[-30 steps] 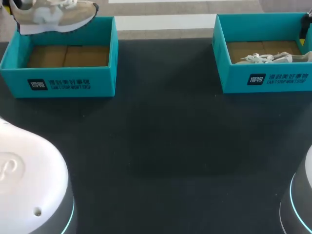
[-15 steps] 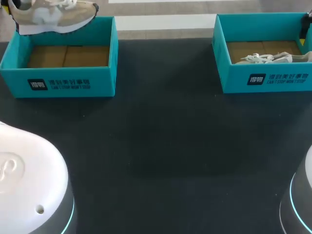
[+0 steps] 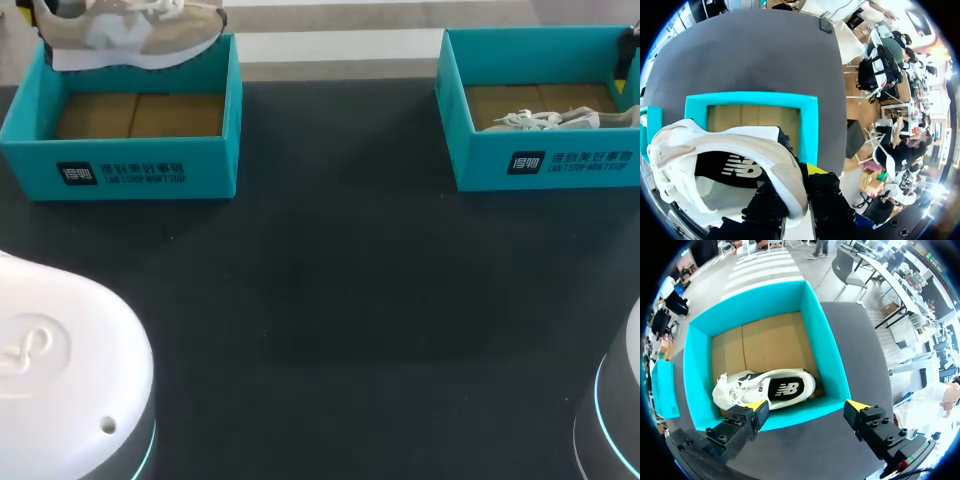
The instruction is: Take the shoe out of the shoebox, open the shoe tongue, remove and reinsert the insole, then place the shoe into the shoebox
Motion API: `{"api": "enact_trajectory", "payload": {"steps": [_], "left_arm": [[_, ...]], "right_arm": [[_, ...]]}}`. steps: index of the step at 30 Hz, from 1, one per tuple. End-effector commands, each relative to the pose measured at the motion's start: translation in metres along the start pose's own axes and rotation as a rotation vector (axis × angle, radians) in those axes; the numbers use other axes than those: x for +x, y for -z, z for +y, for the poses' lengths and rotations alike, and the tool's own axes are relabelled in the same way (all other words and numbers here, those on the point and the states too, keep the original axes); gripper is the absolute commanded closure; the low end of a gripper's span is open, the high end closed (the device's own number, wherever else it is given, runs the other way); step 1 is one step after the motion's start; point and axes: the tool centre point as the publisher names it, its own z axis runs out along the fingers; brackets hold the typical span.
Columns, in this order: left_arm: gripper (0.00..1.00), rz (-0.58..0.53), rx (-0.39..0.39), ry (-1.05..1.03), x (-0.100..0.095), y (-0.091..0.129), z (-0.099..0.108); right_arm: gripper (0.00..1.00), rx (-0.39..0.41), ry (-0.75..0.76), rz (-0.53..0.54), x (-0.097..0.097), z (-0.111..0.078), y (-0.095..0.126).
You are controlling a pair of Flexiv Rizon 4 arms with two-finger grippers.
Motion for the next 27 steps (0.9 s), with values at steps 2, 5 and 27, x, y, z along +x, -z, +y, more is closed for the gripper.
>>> {"api": "enact_trajectory", "payload": {"steps": [2, 5, 27], "left_arm": [[1.00, -0.001, -0.044, 0.030, -0.007, 0.018, -0.047], [1.00, 0.003, -0.038, 0.031, -0.016, 0.024, -0.060], [1.00, 0.010, -0.047, 0.040, -0.017, 0.025, -0.067]], "right_arm": [[0.00, -0.003, -0.001, 0.001, 0.000, -0.001, 0.000], [0.00, -0.003, -0.001, 0.001, 0.000, -0.001, 0.000], [0.00, -0.003, -0.001, 0.001, 0.000, -0.001, 0.000]]}}
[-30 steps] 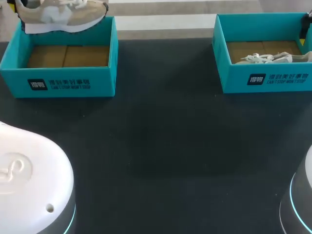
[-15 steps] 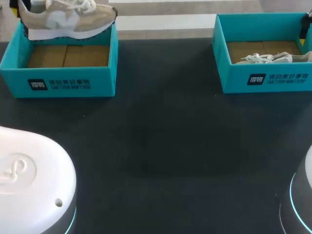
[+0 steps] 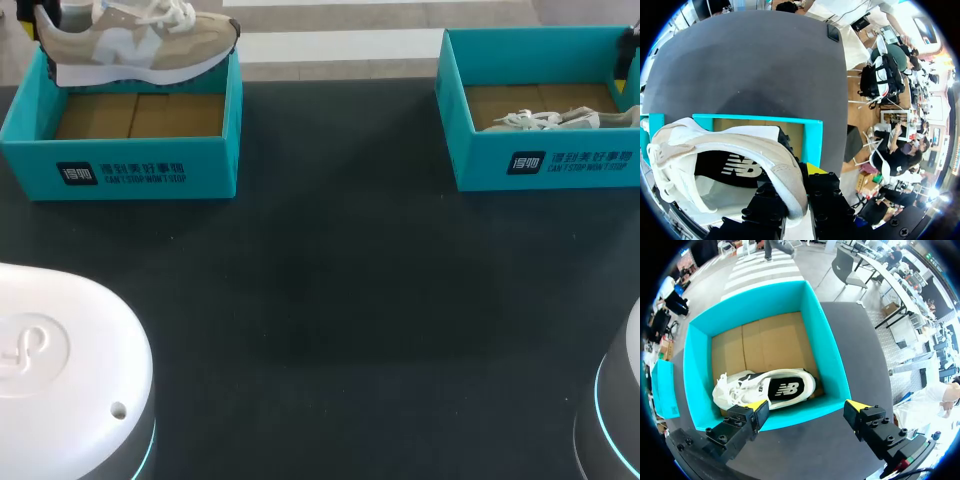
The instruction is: Take the shoe out of the shoebox, open the shoe tongue, remove and reinsert the insole, then place the shoe into the shoebox
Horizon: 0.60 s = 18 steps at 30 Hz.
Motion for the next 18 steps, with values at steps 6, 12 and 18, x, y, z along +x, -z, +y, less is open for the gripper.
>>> {"api": "enact_trajectory", "payload": {"steps": [6, 12, 18], "left_arm": [[1.00, 0.016, -0.022, 0.071, 0.001, 0.017, -0.043], [1.00, 0.093, -0.007, 0.119, -0.011, 0.031, -0.078], [1.00, 0.053, 0.007, 0.134, -0.026, 0.039, -0.112]], "right_arm": [[0.00, -0.003, -0.001, 0.001, 0.000, -0.001, 0.000], [0.00, -0.003, -0.001, 0.001, 0.000, -0.001, 0.000], [0.00, -0.003, -0.001, 0.001, 0.000, -0.001, 0.000]]}}
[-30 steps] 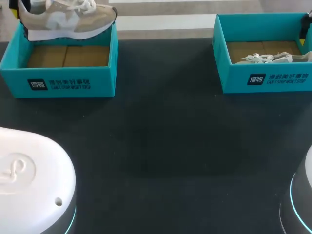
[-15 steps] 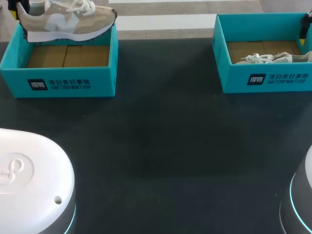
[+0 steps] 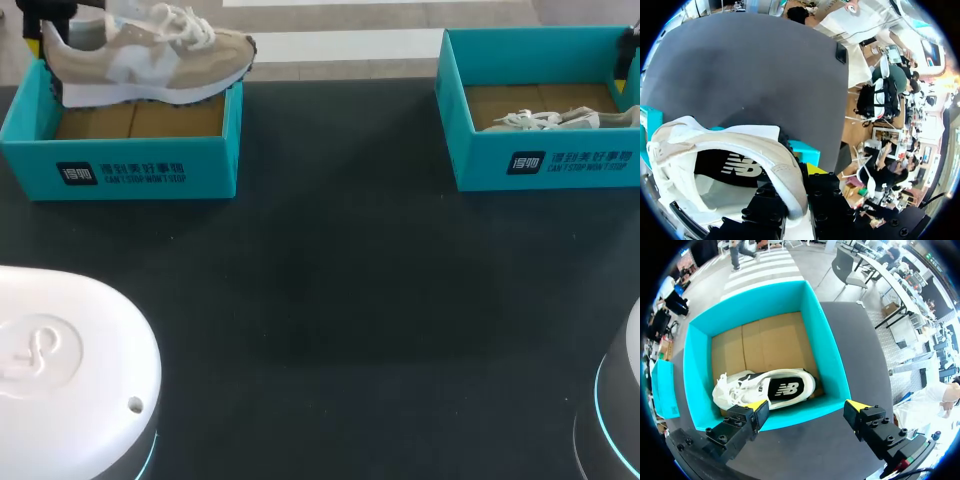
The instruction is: Take the shoe out of the shoebox, open the shoe tongue, remove and reinsert the insole, then place the shoe into the shoebox
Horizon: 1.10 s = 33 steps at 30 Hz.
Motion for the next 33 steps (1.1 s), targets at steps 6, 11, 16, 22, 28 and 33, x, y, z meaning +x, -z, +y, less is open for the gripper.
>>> {"api": "enact_trajectory", "payload": {"steps": [6, 11, 16, 22, 28, 33], "left_arm": [[1.00, 0.002, -0.019, -0.042, -0.022, 0.011, -0.062], [1.00, 0.037, 0.003, -0.019, -0.034, 0.019, -0.085], [1.00, 0.035, 0.007, -0.029, -0.045, 0.027, -0.107], [1.00, 0.034, 0.018, -0.075, -0.063, 0.034, -0.131], [1.00, 0.034, 0.019, -0.158, -0.089, 0.038, -0.158], [1.00, 0.026, 0.041, -0.178, -0.105, 0.041, -0.177]], "right_arm": [[0.00, -0.003, -0.001, 0.001, 0.000, -0.001, 0.000], [0.00, -0.003, -0.001, 0.001, 0.000, -0.001, 0.000], [0.00, -0.003, -0.001, 0.001, 0.000, -0.001, 0.000], [0.00, -0.003, -0.001, 0.001, 0.000, -0.001, 0.000], [0.00, -0.003, -0.001, 0.001, 0.000, -0.001, 0.000], [0.00, -0.003, -0.001, 0.001, 0.000, -0.001, 0.000]]}}
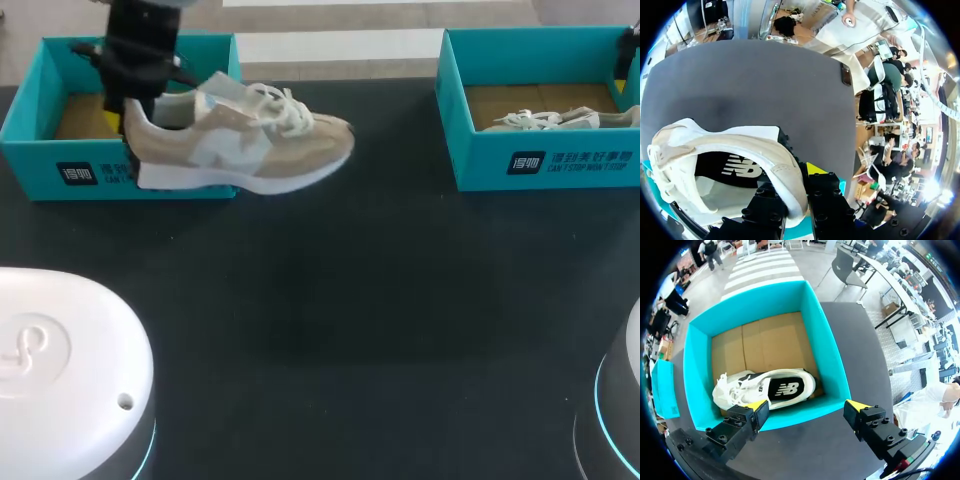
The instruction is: Take the shoe out of the shoebox, open the shoe tongue, remove and reinsert the insole, then place the shoe into the shoebox
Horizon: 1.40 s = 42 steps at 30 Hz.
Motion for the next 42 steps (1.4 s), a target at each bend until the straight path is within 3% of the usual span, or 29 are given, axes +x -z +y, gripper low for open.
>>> {"api": "enact_trajectory", "payload": {"steps": [1, 6, 24, 29, 42], "left_arm": [[1.00, -0.001, 0.015, 0.007, -0.013, 0.005, -0.009], [1.00, 0.019, 0.015, -0.001, -0.023, 0.008, -0.017], [1.00, 0.019, 0.015, -0.001, -0.023, 0.008, -0.017], [1.00, 0.038, -0.056, 0.023, -0.045, -0.006, -0.046], [1.00, 0.024, -0.089, 0.114, -0.093, -0.037, -0.092]], "right_arm": [[0.00, -0.003, -0.001, 0.001, 0.000, -0.001, 0.000], [0.00, -0.003, -0.001, 0.001, 0.000, -0.001, 0.000], [0.00, -0.003, -0.001, 0.001, 0.000, -0.001, 0.000], [0.00, -0.003, -0.001, 0.001, 0.000, -0.001, 0.000], [0.00, -0.003, -0.001, 0.001, 0.000, -0.001, 0.000]]}}
